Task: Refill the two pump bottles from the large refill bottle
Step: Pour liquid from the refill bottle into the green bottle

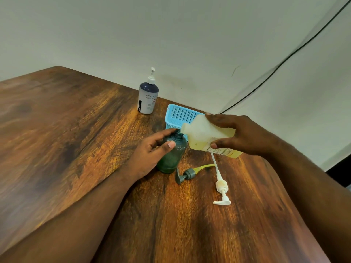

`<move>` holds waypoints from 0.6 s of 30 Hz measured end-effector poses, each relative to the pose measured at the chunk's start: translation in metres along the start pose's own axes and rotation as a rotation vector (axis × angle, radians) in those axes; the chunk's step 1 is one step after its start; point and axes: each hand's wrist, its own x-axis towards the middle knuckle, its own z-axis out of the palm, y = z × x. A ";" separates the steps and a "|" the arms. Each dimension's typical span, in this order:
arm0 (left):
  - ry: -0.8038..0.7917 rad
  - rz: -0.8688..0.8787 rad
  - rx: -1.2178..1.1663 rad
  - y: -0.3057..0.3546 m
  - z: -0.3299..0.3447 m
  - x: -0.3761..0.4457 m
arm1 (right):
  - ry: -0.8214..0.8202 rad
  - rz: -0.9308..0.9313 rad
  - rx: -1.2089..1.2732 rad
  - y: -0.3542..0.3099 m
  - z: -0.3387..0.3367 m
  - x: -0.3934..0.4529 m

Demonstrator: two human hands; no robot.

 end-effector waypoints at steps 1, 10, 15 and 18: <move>0.000 0.000 -0.004 0.000 0.000 0.000 | 0.004 -0.002 -0.002 0.000 0.000 0.000; -0.002 -0.012 -0.006 -0.002 -0.001 0.001 | 0.006 -0.018 -0.005 -0.002 -0.003 0.000; 0.001 -0.015 0.023 -0.001 -0.001 0.000 | -0.009 -0.015 -0.004 -0.001 -0.002 0.000; -0.002 -0.010 0.028 0.001 0.000 -0.001 | 0.000 -0.020 -0.013 0.001 -0.001 0.000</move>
